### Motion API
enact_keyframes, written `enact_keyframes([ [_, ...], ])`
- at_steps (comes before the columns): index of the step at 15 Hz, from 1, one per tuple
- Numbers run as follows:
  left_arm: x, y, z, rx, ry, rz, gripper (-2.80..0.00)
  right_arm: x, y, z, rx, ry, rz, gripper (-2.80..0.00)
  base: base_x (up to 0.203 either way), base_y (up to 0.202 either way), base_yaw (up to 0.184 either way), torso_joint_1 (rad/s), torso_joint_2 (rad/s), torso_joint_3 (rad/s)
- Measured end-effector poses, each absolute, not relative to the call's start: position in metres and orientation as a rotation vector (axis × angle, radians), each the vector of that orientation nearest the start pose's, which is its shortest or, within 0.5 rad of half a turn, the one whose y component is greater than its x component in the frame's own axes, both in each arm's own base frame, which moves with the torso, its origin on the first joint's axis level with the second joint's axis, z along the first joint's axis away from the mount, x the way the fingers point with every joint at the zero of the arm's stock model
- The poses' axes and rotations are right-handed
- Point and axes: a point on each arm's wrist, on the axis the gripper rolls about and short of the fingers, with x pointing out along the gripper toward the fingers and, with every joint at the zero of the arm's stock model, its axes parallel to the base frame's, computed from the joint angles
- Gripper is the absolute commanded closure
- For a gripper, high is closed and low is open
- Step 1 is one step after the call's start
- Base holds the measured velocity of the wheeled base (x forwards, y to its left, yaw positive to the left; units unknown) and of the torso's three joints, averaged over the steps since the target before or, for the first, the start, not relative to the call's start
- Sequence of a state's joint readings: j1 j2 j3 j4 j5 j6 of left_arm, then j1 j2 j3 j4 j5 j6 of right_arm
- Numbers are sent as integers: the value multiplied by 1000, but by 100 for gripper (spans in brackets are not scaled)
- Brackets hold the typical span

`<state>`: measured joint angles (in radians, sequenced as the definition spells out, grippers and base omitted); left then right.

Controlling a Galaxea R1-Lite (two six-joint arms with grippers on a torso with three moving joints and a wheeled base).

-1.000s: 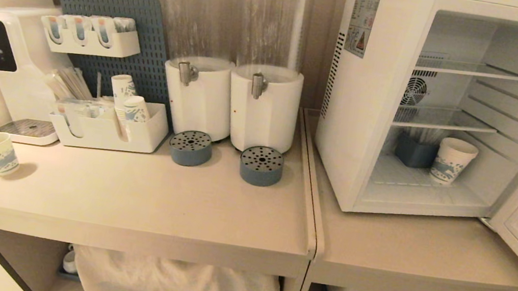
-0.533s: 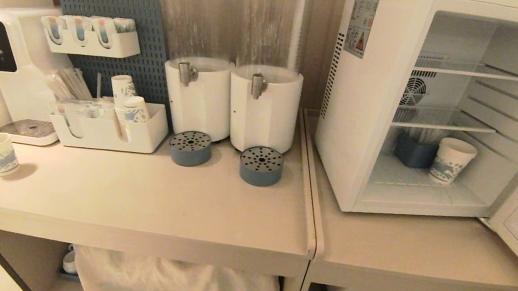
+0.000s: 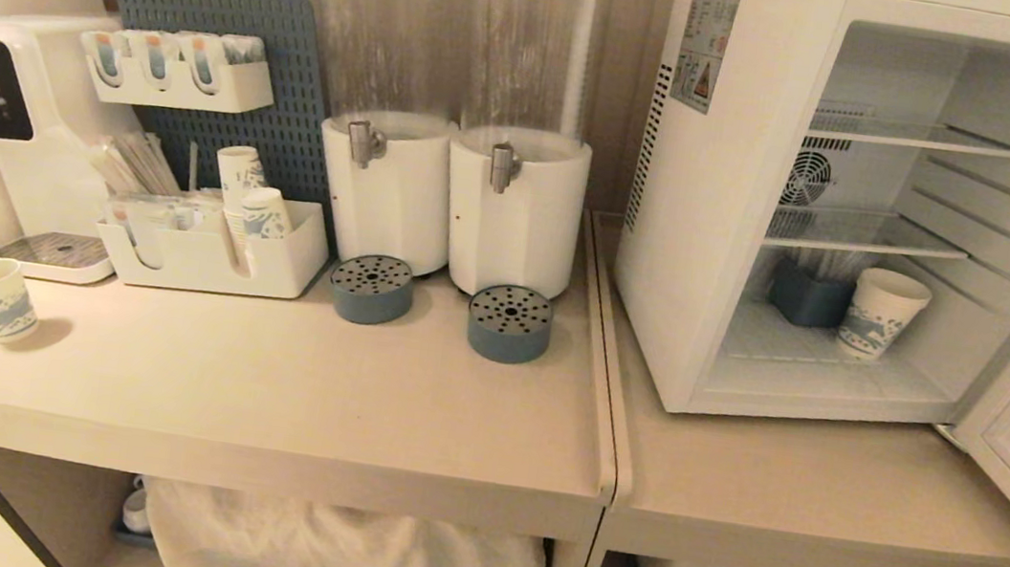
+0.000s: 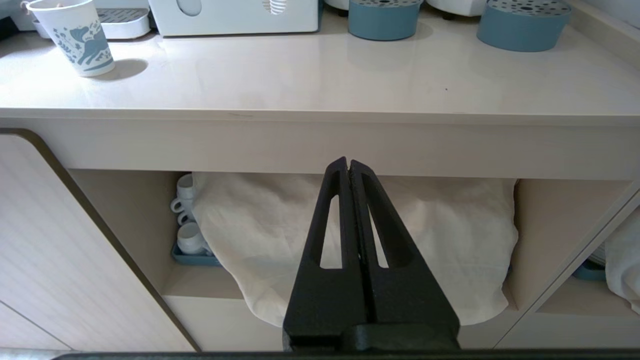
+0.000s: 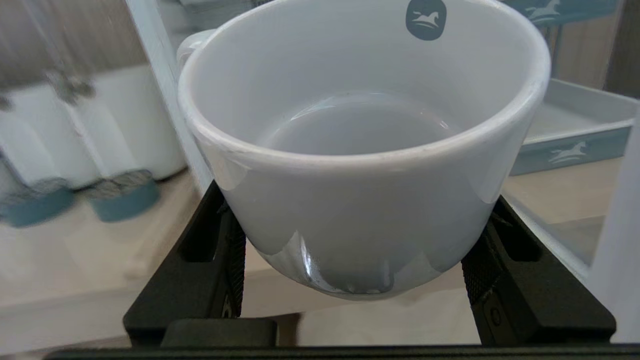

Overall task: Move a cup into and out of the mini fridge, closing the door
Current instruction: Place the ceramic cup on the table

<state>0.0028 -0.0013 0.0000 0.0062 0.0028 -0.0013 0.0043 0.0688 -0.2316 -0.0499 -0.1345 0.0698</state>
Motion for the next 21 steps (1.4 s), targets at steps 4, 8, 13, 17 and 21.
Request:
enact_keyframes([
  [4,-23,0,75,-1,5,6,0,-26,-3,98,10,-142,-120,0,0,0,0,0,0,0],
  [8,-23,0,75,0,5,6,0,-24,-1,83,-71,-47,-53,0,0,0,0,0,0,0],
  [13,-23,0,75,-1,4,6,0,-25,1,81,-225,-16,30,0,0,0,0,0,0,0],
  [17,-23,0,75,-1,5,5,0,-24,1,82,-142,-46,28,0,0,0,0,0,0,0],
  [21,-23,0,75,-1,4,5,0,-23,0,77,-69,-6,28,0,0,0,0,0,0,0],
])
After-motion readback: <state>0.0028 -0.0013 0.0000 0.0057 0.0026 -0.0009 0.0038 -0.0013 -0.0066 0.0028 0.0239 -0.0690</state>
